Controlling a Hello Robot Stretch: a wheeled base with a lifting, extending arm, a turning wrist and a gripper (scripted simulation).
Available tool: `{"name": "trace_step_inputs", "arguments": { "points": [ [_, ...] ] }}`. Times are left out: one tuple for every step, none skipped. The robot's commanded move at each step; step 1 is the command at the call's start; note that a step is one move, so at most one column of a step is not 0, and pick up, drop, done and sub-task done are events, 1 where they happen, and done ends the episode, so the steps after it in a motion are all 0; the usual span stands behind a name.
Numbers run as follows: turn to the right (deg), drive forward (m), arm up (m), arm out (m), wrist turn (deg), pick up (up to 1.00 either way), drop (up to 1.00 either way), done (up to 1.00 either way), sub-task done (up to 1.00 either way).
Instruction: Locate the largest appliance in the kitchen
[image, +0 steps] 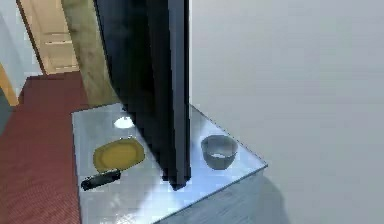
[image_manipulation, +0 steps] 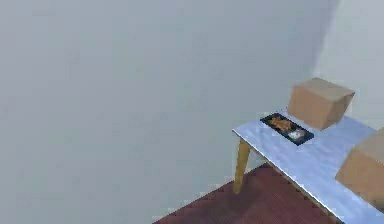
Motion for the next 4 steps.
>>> {"name": "trace_step_inputs", "arguments": {
  "points": [
    [-45.0,0.0,0.0,0.0,0.0,0.0,0.0,0.0,0.0],
    [-27.0,0.0,0.0,0.0,0.0,0.0,0.0,0.0,0.0],
    [-3.0,0.0,0.0,0.0,0.0,0.0,0.0,0.0,0.0],
    [0.0,0.4,0.0,0.0,0.0,0.0,0.0,0.0,0.0]
  ]
}}
